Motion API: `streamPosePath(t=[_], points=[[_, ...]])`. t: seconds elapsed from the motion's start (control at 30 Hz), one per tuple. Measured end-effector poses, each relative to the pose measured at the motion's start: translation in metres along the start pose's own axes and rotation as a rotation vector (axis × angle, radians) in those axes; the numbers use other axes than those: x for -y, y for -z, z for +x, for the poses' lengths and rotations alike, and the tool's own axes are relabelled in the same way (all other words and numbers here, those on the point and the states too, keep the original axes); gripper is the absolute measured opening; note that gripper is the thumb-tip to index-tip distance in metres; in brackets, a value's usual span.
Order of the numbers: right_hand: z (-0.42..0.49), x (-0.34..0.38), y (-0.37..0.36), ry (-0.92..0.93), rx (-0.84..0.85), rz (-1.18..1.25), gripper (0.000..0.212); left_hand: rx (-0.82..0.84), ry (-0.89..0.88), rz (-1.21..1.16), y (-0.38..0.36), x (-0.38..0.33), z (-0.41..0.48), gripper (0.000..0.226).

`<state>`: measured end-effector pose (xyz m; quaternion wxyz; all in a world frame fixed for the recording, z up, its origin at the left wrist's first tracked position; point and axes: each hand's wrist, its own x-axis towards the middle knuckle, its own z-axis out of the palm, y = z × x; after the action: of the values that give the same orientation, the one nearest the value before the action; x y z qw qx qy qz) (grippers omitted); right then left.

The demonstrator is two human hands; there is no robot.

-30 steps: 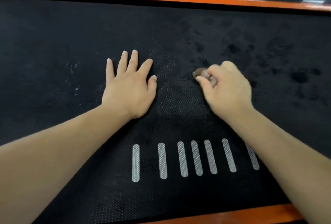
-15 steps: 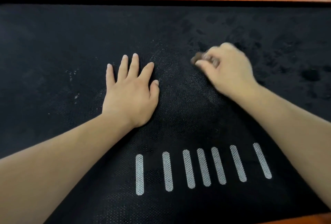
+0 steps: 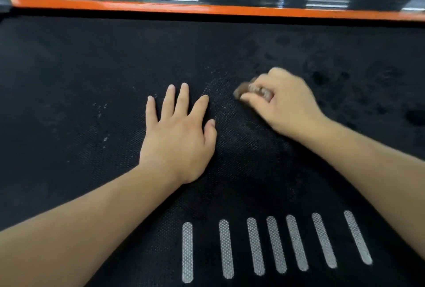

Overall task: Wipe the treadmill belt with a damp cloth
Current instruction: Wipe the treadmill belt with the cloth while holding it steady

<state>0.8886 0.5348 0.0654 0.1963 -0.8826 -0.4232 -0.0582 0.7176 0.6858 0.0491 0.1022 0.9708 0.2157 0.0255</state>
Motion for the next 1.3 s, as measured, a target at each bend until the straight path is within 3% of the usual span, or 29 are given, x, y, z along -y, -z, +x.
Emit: streamPosePath(t=[0.07, 0.1, 0.17, 0.23, 0.27, 0.4, 0.53, 0.57, 0.67, 0.7, 0.83, 0.87, 0.97, 1.0, 1.1, 1.13, 1.23, 1.3], points=[[0.032, -0.023, 0.009, -0.300, -0.146, -0.033, 0.032, -0.003, 0.001, -0.001, 0.000, 0.000, 0.000, 0.065], [0.040, -0.026, 0.006, -0.366, -0.197, -0.052, 0.032, -0.010, 0.004, 0.000, 0.000, 0.000, -0.001, 0.065], [0.031, -0.008, -0.006, -0.210, -0.160, -0.080, 0.028, -0.013, 0.002, 0.003, 0.000, 0.000, -0.001, 0.065], [0.013, 0.012, -0.013, 0.025, 0.006, 0.025, 0.025, -0.011, 0.002, 0.004, 0.000, 0.000, -0.001, 0.065], [0.016, 0.008, -0.009, 0.059, 0.027, 0.034, 0.026, -0.012, 0.000, 0.004, 0.000, 0.000, -0.001, 0.065], [0.067, -0.021, -0.003, -0.274, -0.148, -0.068, 0.030, -0.019, -0.006, 0.007, 0.000, 0.001, 0.001, 0.064], [0.049, 0.011, -0.020, 0.070, 0.006, 0.053, 0.024, -0.019, -0.005, 0.015, 0.000, 0.001, 0.000, 0.064], [0.056, 0.002, -0.015, 0.048, -0.004, 0.039, 0.025, -0.014, -0.010, 0.013, 0.000, 0.000, 0.000, 0.064], [0.095, -0.026, -0.008, -0.298, -0.162, -0.021, 0.029, -0.016, -0.010, 0.015, -0.001, 0.001, -0.001, 0.064], [0.097, -0.023, -0.012, -0.306, -0.178, -0.034, 0.029, -0.017, -0.014, 0.017, -0.001, 0.001, 0.000, 0.064], [0.077, 0.014, -0.031, 0.058, -0.002, 0.030, 0.027, -0.012, -0.018, 0.021, -0.001, 0.001, -0.001, 0.064], [0.089, 0.001, -0.026, 0.015, -0.026, -0.002, 0.028, -0.007, -0.019, 0.021, -0.001, 0.001, 0.000, 0.064], [0.135, -0.038, -0.015, -0.352, -0.166, -0.033, 0.030, -0.019, -0.017, 0.031, -0.001, 0.001, -0.001, 0.065], [0.139, -0.036, -0.019, -0.361, -0.176, -0.038, 0.030, -0.021, -0.016, 0.032, 0.000, 0.001, -0.001, 0.065], [0.127, -0.003, -0.038, -0.096, -0.038, 0.030, 0.028, -0.012, -0.015, 0.035, -0.001, 0.000, -0.001, 0.065], [0.129, -0.005, -0.038, -0.082, -0.031, 0.047, 0.027, -0.012, -0.017, 0.032, -0.002, 0.000, 0.000, 0.065], [0.161, -0.032, -0.023, -0.375, -0.154, -0.005, 0.022, -0.027, -0.025, 0.032, -0.003, 0.001, -0.001, 0.064], [0.168, -0.030, -0.028, -0.363, -0.172, -0.032, 0.023, -0.027, -0.023, 0.032, -0.002, 0.001, -0.001, 0.063]])
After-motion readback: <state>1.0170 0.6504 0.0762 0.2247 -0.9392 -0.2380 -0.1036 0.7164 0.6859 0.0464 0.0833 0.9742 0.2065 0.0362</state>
